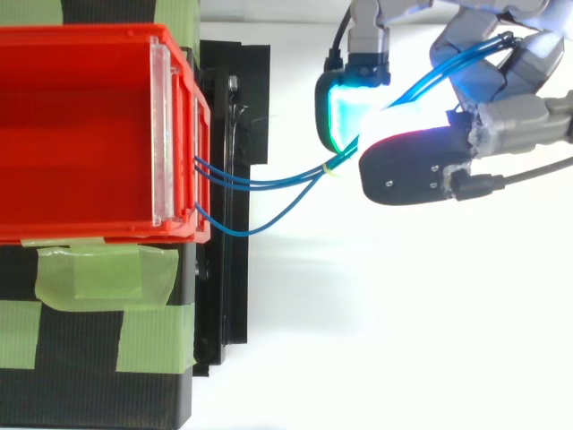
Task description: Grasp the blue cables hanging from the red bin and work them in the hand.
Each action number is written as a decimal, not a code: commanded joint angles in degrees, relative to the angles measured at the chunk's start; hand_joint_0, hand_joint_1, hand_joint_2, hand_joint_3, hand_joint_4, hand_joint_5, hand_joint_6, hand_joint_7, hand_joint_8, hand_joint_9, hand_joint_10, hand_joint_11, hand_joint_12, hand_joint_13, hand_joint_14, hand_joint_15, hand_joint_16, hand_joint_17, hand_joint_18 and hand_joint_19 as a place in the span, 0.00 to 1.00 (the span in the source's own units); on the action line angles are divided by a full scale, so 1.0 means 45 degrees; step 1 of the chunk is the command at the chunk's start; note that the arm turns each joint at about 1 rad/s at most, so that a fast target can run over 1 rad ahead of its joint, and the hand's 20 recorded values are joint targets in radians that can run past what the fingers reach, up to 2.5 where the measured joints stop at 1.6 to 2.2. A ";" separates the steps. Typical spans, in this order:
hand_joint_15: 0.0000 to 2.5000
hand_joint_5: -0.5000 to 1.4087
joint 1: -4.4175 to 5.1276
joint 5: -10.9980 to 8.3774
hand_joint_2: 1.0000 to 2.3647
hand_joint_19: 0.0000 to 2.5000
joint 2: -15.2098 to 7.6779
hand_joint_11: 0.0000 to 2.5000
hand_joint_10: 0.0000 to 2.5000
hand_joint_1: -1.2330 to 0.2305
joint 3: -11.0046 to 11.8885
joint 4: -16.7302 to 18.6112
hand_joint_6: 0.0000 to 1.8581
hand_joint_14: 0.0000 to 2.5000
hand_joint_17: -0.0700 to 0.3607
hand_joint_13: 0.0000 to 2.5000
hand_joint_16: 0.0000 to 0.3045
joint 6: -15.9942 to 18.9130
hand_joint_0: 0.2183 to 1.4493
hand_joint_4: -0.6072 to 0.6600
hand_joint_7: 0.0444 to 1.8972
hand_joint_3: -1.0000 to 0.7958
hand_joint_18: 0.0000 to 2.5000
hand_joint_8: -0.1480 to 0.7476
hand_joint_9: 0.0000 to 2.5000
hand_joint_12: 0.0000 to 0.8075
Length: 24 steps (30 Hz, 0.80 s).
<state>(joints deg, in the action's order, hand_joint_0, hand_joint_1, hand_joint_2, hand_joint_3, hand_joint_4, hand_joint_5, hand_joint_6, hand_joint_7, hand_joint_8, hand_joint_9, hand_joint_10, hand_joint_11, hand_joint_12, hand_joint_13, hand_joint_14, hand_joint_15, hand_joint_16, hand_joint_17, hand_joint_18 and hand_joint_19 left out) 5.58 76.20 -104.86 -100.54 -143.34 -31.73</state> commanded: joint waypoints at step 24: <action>0.83 0.38 -0.0108 0.0137 0.01 0.29 0.0002 1.00 1.00 0.41 0.0213 -0.0022 0.19 1.00 0.53 0.83 0.70 -0.0586 0.71 0.62 0.67 0.62 1.00 0.81 0.77 0.90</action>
<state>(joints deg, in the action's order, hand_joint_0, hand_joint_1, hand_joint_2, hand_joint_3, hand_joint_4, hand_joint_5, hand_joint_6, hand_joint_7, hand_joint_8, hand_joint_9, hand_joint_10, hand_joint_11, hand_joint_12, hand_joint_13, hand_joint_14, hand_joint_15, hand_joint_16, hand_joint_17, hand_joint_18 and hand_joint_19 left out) 5.11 76.82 -104.87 -99.65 -143.55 -34.30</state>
